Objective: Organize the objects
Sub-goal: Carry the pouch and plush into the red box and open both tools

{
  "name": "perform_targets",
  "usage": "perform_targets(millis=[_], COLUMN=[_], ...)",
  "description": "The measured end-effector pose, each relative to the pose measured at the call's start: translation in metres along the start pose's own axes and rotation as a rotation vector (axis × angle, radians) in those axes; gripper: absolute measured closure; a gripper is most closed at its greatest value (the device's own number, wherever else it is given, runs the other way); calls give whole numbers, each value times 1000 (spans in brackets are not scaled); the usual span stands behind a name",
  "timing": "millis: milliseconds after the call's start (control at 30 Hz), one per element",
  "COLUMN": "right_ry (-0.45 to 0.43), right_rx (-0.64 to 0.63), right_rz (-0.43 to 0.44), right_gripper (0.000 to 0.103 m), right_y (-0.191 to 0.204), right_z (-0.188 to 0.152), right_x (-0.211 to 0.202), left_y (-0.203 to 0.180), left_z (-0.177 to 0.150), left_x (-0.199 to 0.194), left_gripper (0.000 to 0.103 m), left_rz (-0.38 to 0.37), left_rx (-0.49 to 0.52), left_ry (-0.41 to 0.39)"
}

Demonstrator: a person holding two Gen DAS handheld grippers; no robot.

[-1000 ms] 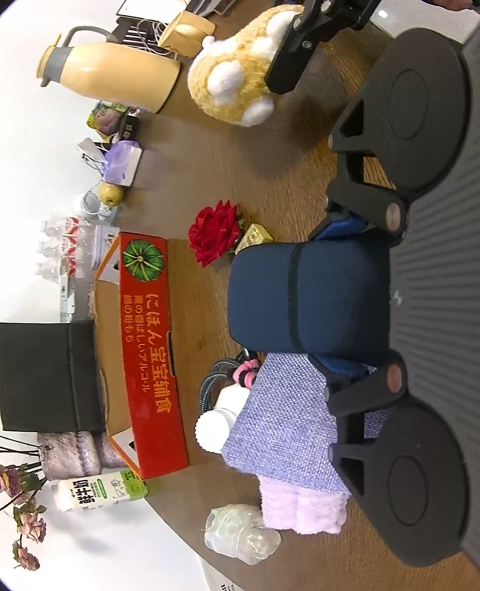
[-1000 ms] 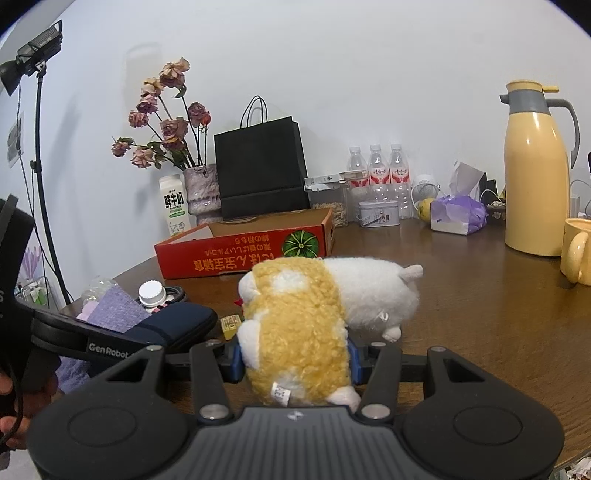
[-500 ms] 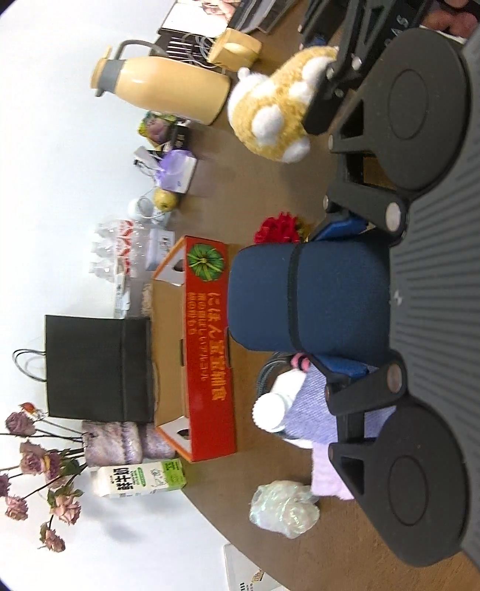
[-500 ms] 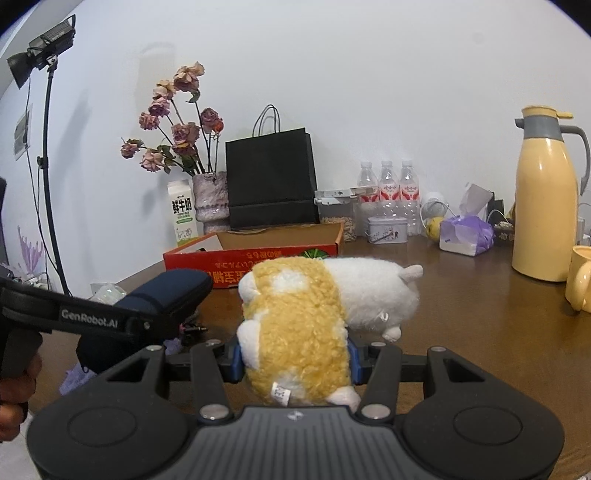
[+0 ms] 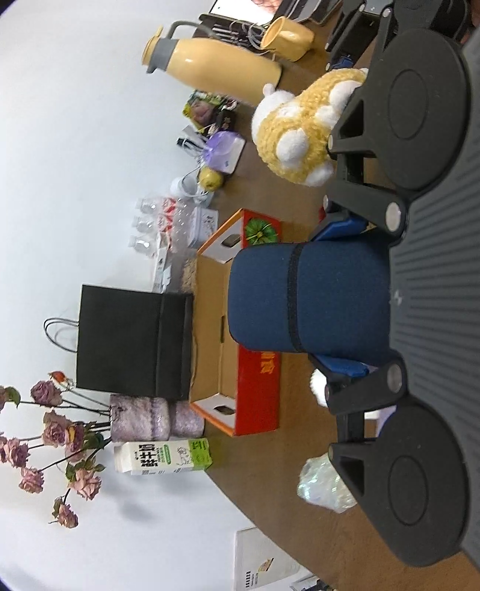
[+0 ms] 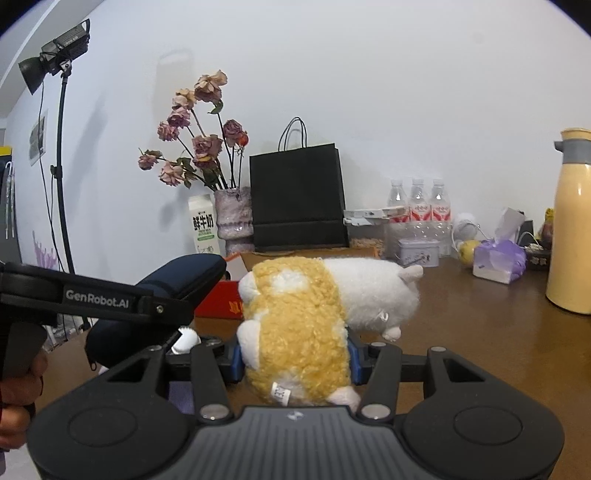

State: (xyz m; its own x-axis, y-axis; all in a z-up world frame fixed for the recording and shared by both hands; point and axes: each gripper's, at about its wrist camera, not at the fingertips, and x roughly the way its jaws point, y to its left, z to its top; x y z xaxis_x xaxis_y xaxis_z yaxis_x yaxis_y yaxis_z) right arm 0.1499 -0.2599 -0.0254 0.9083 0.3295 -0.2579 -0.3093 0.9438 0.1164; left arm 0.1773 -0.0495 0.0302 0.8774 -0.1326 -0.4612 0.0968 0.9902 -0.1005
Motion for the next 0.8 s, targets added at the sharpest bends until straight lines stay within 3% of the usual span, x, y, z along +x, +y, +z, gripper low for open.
perform_targets(millis=[400, 800], right_ry=[-24, -16], right_rx=[16, 14], right_rz=[52, 70], right_gripper=[55, 55], right_y=[7, 3], right_z=[38, 69], right_x=[43, 93], left_y=[17, 21], left_z=[45, 74], left_x=[23, 59], left_gripper=[41, 41], left_rz=[57, 76], left_rx=[-37, -56], left_ry=[-33, -16])
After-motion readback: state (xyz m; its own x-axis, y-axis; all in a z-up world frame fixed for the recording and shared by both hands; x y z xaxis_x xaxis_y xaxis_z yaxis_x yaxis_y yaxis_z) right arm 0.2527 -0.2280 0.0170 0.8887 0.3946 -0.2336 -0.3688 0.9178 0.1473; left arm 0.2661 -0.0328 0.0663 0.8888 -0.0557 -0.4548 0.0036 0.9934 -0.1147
